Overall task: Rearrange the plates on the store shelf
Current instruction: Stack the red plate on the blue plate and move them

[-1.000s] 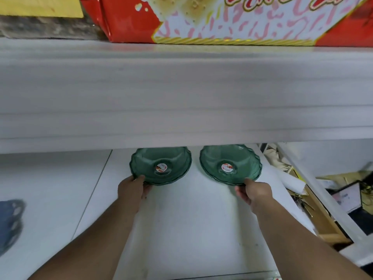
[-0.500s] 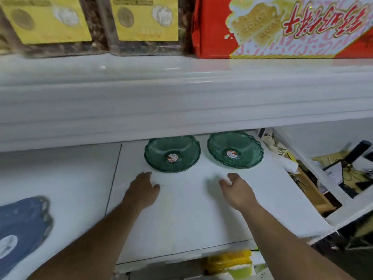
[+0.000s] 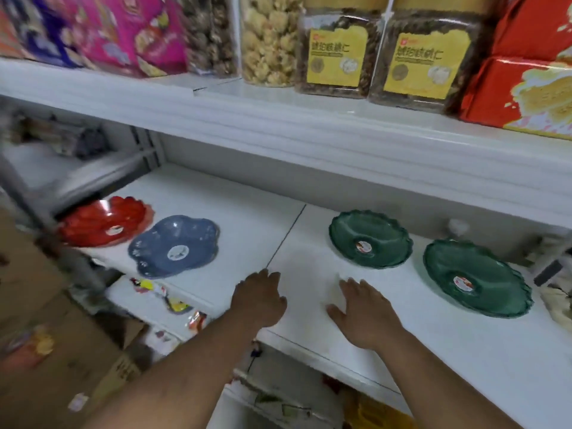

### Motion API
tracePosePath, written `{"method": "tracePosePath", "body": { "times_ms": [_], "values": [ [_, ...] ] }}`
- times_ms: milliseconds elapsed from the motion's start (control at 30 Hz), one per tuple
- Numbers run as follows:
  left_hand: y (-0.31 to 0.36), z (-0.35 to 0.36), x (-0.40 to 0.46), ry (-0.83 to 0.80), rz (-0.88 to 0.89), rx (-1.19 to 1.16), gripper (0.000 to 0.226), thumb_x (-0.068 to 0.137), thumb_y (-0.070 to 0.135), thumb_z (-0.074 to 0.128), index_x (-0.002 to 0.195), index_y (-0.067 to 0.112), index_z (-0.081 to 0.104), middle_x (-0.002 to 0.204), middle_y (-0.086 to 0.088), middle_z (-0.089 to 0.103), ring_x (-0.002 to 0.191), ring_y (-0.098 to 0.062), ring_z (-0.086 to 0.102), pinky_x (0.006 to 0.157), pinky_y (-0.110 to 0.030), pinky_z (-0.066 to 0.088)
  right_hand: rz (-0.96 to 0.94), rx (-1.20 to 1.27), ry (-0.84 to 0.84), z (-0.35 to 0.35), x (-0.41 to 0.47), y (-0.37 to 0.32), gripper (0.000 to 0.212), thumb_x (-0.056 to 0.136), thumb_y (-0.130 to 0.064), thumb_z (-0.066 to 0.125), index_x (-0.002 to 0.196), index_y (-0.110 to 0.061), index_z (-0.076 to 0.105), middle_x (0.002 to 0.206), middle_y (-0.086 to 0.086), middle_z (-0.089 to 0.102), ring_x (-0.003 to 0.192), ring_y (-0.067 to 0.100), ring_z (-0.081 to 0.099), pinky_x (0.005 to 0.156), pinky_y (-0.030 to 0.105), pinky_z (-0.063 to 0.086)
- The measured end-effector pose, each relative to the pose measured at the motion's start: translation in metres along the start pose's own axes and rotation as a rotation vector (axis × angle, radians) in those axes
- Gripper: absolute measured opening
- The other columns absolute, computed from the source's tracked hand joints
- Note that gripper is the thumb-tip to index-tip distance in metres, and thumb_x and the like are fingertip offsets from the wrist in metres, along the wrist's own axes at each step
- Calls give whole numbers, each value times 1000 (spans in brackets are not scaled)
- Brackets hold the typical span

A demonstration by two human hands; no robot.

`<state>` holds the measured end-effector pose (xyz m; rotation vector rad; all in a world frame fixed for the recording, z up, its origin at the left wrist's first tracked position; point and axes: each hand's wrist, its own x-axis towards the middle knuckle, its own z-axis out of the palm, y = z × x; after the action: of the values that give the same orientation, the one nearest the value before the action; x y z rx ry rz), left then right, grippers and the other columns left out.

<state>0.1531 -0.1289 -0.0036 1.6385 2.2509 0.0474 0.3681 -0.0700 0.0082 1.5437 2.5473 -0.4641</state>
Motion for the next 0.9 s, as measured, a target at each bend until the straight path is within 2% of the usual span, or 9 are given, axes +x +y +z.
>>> {"method": "tracePosePath", "body": {
  "times_ms": [100, 300, 433, 567, 700, 900],
  "values": [
    [-18, -3, -36, 61, -108, -33, 67, 94, 44, 46, 153, 21, 27, 158, -8, 30, 142, -28, 32, 111, -38, 31, -89, 16, -49, 2, -6, -23, 77, 99, -61, 27, 161, -19, 8, 169, 2, 7, 155, 24, 6, 124, 40, 10],
    [-61, -15, -87, 92, -298, -52, 68, 91, 43, 48, 152, 21, 29, 158, -8, 30, 142, -30, 32, 109, -40, 36, -242, 26, -95, 7, -14, -81, 76, 99, -59, 28, 161, -19, 8, 169, 3, 8, 155, 24, 7, 124, 39, 12],
    [-98, -25, -106, 135, -370, -83, 62, 90, 46, 48, 145, 19, 38, 151, -10, 39, 137, -32, 39, 107, -42, 39, -302, 9, -86, 10, -11, -122, 76, 99, -59, 29, 160, -19, 11, 169, 3, 10, 155, 24, 9, 125, 40, 14],
    [-148, -36, -114, 164, -411, -131, 70, 86, 50, 45, 150, 24, 32, 157, -6, 34, 140, -30, 37, 109, -43, 39, -305, 20, -88, 17, -1, -165, 76, 98, -61, 28, 160, -22, 9, 169, 1, 9, 155, 23, 9, 125, 40, 14],
    [-205, -49, -114, 187, -416, -166, 59, 89, 46, 48, 143, 23, 40, 151, -5, 41, 134, -30, 43, 104, -40, 42, -280, 43, -80, 25, 12, -209, 76, 98, -62, 29, 160, -22, 10, 169, 1, 10, 155, 22, 10, 124, 39, 14],
    [-278, -59, -103, 248, -469, -228, 67, 92, 45, 49, 152, 25, 30, 159, -3, 32, 141, -28, 36, 110, -38, 35, -267, 5, -56, 37, 34, -267, 75, 98, -61, 30, 160, -22, 13, 169, 2, 13, 154, 22, 14, 124, 39, 16]
  ]
}}
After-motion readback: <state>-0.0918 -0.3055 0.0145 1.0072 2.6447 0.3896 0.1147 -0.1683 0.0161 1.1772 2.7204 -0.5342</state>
